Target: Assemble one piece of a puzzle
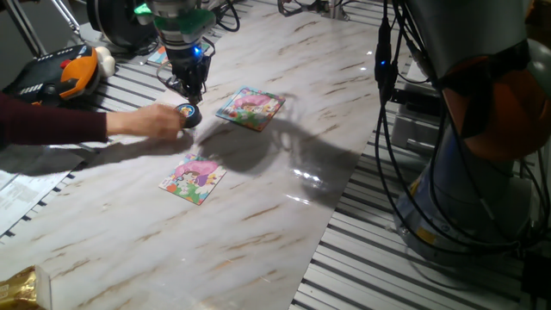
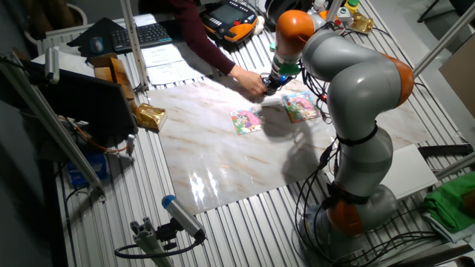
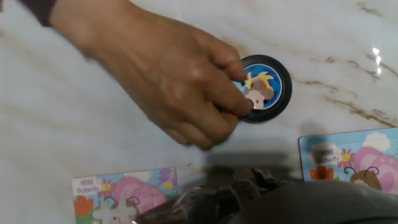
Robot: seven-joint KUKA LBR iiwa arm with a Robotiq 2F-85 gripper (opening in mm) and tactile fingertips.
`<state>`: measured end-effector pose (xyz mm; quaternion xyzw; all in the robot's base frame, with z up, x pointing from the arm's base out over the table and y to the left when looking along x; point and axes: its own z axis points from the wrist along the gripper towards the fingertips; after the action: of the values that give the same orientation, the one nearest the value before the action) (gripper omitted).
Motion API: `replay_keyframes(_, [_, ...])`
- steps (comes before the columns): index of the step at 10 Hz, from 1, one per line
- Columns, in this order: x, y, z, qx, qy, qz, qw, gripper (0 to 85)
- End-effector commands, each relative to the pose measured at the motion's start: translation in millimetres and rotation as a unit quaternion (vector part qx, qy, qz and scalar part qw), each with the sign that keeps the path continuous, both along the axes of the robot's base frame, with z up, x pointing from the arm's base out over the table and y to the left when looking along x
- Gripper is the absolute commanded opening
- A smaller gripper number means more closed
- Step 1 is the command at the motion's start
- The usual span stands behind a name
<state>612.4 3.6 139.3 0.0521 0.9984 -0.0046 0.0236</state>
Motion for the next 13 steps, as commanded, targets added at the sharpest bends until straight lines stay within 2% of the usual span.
replay_keyframes(1, [-0.2,0.4,-0.5,0.003,0.002,0.002,1.000,0.7])
replay_keyframes(3, [-0.2,3.1,-1.1,0.003,-0.004,0.003,1.000,0.7])
replay_keyframes(13, [-0.3,-0.9,-2.2,0.011,-0.004,0.010,1.000,0.7])
